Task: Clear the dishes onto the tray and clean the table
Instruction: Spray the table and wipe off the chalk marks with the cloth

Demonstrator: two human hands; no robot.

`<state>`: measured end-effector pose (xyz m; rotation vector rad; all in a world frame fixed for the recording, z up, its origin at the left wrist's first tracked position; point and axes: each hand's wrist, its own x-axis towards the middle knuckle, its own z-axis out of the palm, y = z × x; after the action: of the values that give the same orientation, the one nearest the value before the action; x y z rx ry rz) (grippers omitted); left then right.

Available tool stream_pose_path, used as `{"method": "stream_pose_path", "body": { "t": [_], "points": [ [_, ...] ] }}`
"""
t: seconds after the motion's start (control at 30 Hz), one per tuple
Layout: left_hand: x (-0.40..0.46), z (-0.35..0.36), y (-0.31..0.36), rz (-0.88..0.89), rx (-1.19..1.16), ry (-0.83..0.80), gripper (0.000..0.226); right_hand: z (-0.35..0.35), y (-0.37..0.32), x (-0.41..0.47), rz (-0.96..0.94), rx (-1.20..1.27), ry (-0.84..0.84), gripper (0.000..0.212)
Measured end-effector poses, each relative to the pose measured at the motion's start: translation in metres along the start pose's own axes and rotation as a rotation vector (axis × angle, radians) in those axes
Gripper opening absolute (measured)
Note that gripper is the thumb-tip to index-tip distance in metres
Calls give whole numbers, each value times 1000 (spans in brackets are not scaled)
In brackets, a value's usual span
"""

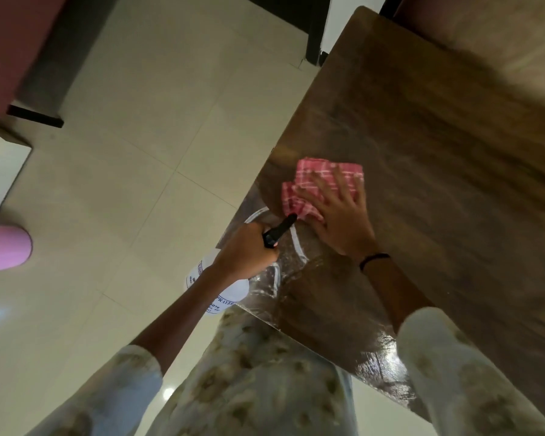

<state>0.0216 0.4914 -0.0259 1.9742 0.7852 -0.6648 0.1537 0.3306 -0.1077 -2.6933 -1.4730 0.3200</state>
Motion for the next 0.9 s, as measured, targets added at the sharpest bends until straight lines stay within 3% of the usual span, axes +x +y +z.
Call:
{"method": "stream_pose_path", "body": {
  "t": [0.1, 0.2, 0.37, 0.47, 0.6, 0.8, 0.9],
  "points": [
    [-6, 6, -5, -6, 34, -64, 12, -6, 32, -6, 250, 56, -8, 59],
    [-12, 12, -16, -35, 29, -85, 9, -9, 33, 3, 359, 61, -9, 60],
    [-24, 24, -26, -46, 24, -89, 8, -5, 32, -1, 362, 58, -25, 62],
    [-26, 28, -29, -41, 34, -48, 18, -3, 24, -8, 345, 69, -13, 61],
    [-27, 25, -28, -72, -12, -31, 8, 3, 7, -25, 333, 66, -14, 59],
    [-31, 15, -36, -149, -24, 98, 8, 11, -51, -35, 423, 99, -11, 58],
    [-33, 8, -46, -143, -28, 129, 10, 9, -80, -6, 379, 112, 14, 57]
  ]
}}
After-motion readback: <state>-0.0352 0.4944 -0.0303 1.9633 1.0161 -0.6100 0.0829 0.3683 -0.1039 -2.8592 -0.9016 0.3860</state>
